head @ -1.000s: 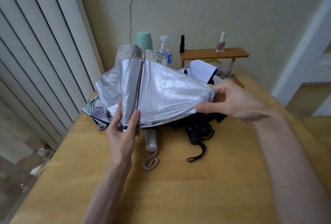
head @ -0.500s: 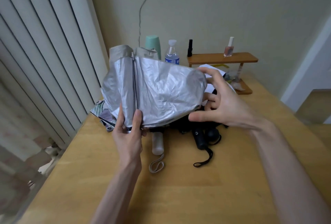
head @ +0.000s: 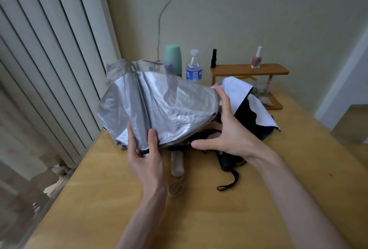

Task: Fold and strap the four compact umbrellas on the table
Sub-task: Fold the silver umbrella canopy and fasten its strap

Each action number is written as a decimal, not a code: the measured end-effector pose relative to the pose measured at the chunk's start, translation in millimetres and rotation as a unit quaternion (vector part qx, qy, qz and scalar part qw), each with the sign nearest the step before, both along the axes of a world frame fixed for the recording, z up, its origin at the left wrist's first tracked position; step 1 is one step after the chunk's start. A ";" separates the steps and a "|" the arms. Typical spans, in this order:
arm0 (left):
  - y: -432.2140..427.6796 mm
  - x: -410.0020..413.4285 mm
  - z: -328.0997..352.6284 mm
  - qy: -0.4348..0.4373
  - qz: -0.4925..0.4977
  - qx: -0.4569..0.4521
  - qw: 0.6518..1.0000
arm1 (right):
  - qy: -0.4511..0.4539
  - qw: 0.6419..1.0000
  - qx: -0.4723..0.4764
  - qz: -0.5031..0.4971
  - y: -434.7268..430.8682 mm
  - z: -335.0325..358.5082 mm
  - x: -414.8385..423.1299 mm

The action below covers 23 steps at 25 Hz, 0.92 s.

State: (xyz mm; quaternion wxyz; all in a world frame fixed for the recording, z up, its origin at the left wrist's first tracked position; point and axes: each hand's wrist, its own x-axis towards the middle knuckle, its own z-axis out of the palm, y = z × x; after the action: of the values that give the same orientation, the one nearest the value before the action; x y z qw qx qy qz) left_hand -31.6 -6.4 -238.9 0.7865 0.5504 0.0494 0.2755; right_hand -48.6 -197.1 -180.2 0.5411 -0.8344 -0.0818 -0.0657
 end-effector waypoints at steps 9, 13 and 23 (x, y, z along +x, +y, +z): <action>-2.1 -2.7 -1.6 -0.009 0.004 0.008 1.000 | -0.131 0.982 0.028 -0.130 23.6 -16.4 11.7; -5.0 -5.8 -1.1 -0.011 0.003 0.005 1.000 | -0.165 0.938 0.020 -0.306 46.0 -24.9 6.3; -0.2 -1.8 -0.8 -0.003 0.005 -0.026 1.000 | -0.109 0.961 0.102 -0.234 11.7 -13.9 12.5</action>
State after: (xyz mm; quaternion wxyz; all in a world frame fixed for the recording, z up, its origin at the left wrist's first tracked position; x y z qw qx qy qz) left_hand -33.4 -6.6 -239.7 0.7991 0.5289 0.0574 0.2800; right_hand -36.1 -185.4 -194.1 0.5804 -0.7588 0.0641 -0.2885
